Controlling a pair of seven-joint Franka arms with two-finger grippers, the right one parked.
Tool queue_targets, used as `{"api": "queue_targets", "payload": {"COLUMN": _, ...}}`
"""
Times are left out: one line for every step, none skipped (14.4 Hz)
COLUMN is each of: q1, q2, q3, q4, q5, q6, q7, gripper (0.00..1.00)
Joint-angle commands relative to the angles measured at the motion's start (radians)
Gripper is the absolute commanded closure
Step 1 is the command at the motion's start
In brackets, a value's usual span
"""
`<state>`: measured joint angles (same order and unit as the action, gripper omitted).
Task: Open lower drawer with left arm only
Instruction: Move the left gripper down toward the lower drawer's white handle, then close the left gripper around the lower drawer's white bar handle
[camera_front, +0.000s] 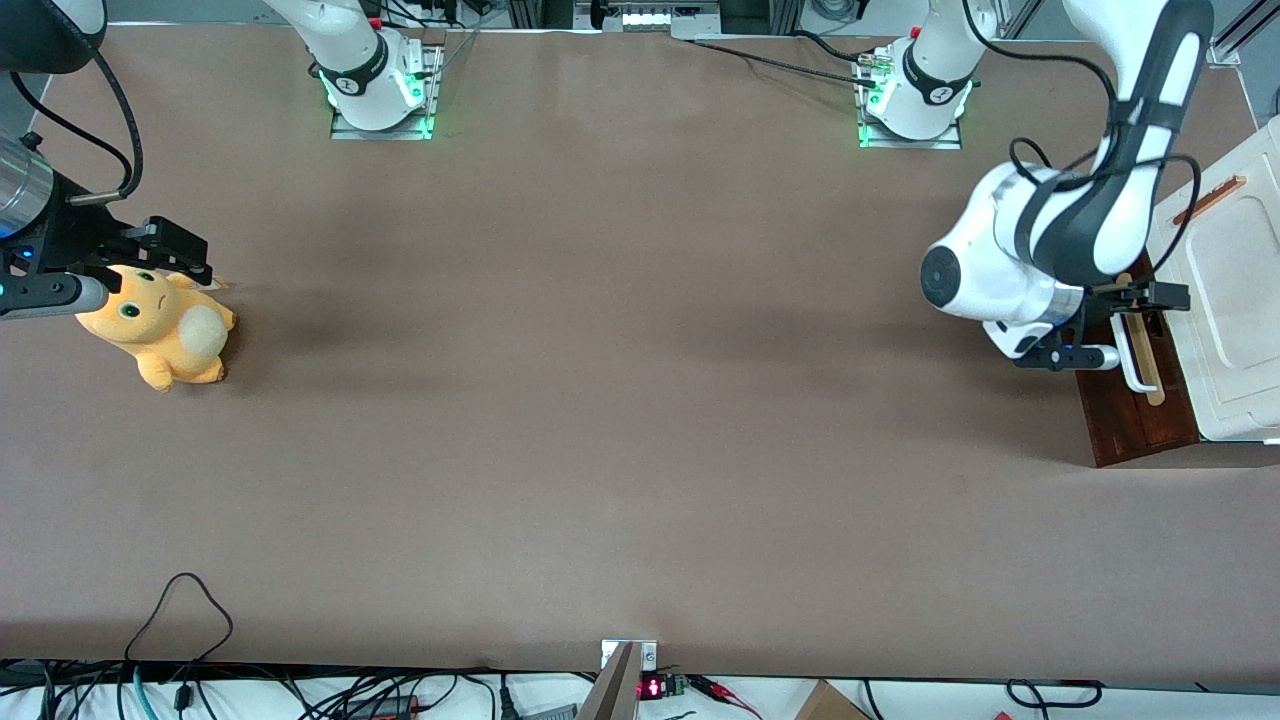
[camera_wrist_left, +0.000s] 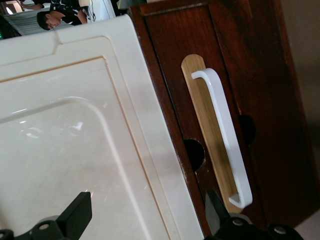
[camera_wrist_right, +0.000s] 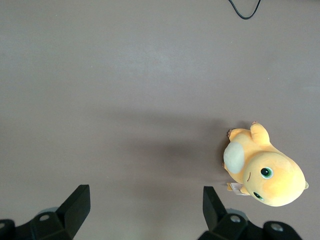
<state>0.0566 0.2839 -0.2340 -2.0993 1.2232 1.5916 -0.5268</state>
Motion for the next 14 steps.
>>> {"api": "queue_targets", "payload": {"q1": -0.046, "q2": 0.082, "q3": -0.004, "q4": 0.005, "q5": 0.064, "q6": -0.079, "q7": -0.096, "gripper": 0.00}}
{"api": "queue_targets", "payload": {"q1": -0.058, "q2": 0.099, "q3": -0.002, "q4": 0.005, "q5": 0.067, "q6": -0.100, "q7": -0.123, "gripper": 0.00}}
{"api": "queue_targets", "payload": {"q1": -0.063, "q2": 0.107, "q3": -0.002, "q4": 0.005, "q5": 0.067, "q6": -0.105, "q7": -0.134, "gripper": 0.00}}
{"api": "queue_targets", "payload": {"q1": -0.073, "q2": 0.124, "q3": -0.002, "q4": 0.005, "q5": 0.065, "q6": -0.105, "q7": -0.156, "gripper": 0.00}}
{"api": "queue_targets", "payload": {"q1": -0.076, "q2": 0.148, "q3": -0.001, "q4": 0.005, "q5": 0.067, "q6": -0.107, "q7": -0.191, "gripper": 0.00}}
{"api": "queue_targets", "payload": {"q1": -0.078, "q2": 0.178, "q3": 0.002, "q4": 0.005, "q5": 0.067, "q6": -0.108, "q7": -0.231, "gripper": 0.00}}
{"api": "queue_targets", "payload": {"q1": -0.080, "q2": 0.196, "q3": 0.024, "q4": 0.005, "q5": 0.070, "q6": -0.111, "q7": -0.249, "gripper": 0.00}}
{"api": "queue_targets", "payload": {"q1": -0.083, "q2": 0.204, "q3": 0.033, "q4": 0.007, "q5": 0.078, "q6": -0.114, "q7": -0.254, "gripper": 0.00}}
{"api": "queue_targets", "payload": {"q1": -0.090, "q2": 0.208, "q3": 0.035, "q4": 0.005, "q5": 0.105, "q6": -0.116, "q7": -0.254, "gripper": 0.03}}
{"api": "queue_targets", "payload": {"q1": -0.090, "q2": 0.213, "q3": 0.039, "q4": 0.004, "q5": 0.120, "q6": -0.120, "q7": -0.254, "gripper": 0.05}}
{"api": "queue_targets", "payload": {"q1": -0.090, "q2": 0.225, "q3": 0.050, "q4": 0.005, "q5": 0.133, "q6": -0.119, "q7": -0.254, "gripper": 0.05}}
{"api": "queue_targets", "payload": {"q1": -0.092, "q2": 0.236, "q3": 0.058, "q4": 0.005, "q5": 0.147, "q6": -0.119, "q7": -0.262, "gripper": 0.05}}
{"api": "queue_targets", "payload": {"q1": -0.092, "q2": 0.250, "q3": 0.068, "q4": 0.005, "q5": 0.150, "q6": -0.120, "q7": -0.283, "gripper": 0.05}}
{"api": "queue_targets", "payload": {"q1": -0.093, "q2": 0.262, "q3": 0.070, "q4": 0.005, "q5": 0.153, "q6": -0.124, "q7": -0.315, "gripper": 0.06}}
